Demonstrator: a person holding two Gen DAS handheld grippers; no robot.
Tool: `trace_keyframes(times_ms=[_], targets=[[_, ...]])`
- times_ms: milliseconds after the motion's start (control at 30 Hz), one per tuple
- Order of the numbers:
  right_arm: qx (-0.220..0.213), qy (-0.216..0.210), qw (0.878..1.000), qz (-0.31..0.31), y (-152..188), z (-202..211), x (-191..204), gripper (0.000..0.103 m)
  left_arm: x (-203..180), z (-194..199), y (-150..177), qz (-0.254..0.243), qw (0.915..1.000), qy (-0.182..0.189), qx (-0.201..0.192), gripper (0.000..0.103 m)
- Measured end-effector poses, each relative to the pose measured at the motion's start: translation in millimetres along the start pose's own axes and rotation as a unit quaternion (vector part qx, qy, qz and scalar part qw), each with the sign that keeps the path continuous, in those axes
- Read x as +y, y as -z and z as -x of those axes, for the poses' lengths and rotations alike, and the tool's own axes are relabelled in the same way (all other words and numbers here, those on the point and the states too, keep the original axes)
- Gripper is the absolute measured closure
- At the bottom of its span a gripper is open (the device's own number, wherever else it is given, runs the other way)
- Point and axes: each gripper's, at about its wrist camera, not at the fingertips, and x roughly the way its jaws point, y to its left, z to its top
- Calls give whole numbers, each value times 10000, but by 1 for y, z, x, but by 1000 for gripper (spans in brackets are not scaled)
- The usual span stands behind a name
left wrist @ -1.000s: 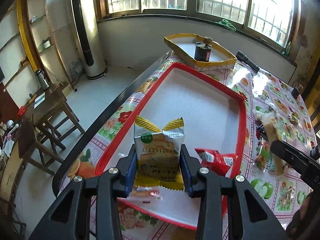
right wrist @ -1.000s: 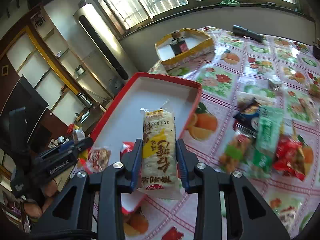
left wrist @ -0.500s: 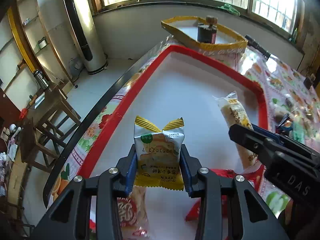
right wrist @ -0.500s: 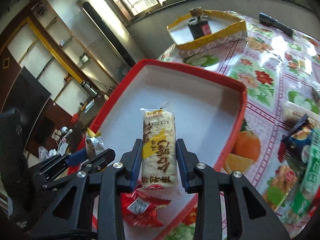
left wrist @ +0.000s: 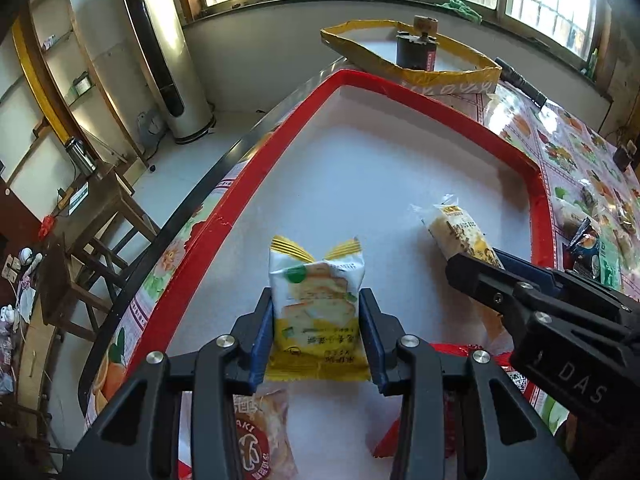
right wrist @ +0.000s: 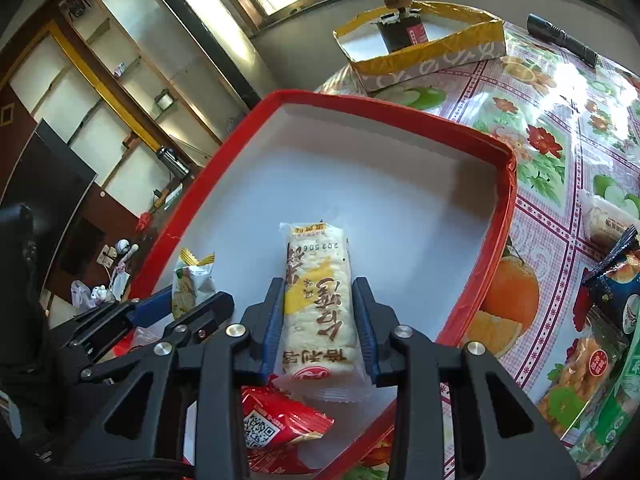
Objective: Organize snacks
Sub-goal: 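Carry both packs into the red-rimmed tray and open both tools, then withdraw both open tools from the tray back to the snack pile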
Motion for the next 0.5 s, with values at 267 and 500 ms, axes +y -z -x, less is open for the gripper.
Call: trace_keyframes(times_ms=[267, 500], targets=[[-441, -152, 9988, -116, -1, 40, -2, 48, -3, 24, -1, -5, 9994, -107, -317, 41], [-660, -5, 9969, -429, 19, 80, -28, 47, -11, 38, 2, -28, 9991, -82, -415, 41]])
